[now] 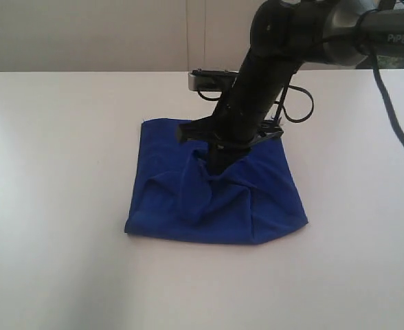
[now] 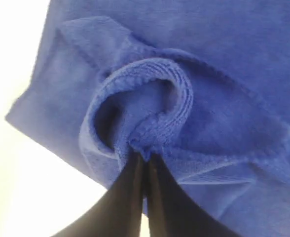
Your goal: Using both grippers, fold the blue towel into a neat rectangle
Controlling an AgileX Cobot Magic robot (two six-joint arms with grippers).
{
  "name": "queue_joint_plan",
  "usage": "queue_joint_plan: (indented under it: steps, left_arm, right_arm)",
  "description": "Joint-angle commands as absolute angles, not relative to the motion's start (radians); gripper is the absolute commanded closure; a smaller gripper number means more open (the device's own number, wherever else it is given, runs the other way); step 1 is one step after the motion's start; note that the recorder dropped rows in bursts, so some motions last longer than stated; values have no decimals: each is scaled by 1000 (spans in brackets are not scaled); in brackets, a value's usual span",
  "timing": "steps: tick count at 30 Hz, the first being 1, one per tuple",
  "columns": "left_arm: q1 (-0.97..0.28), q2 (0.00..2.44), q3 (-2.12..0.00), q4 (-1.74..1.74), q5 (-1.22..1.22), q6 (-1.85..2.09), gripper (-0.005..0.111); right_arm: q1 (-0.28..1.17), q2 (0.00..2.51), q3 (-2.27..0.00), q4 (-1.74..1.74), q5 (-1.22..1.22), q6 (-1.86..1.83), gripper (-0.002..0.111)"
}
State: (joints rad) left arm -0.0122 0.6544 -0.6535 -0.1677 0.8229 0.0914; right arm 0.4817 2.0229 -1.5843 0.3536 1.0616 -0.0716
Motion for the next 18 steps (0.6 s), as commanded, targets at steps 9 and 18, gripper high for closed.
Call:
queue_joint_plan:
  steps: [9, 18]
  left_arm:
    - [-12, 647, -650, -173, 830, 88, 107]
    - [-12, 647, -650, -173, 830, 88, 107]
  right_arm:
    - [567, 2080, -1582, 401, 881, -82, 103]
    - [561, 2042, -1584, 413, 840, -74, 80]
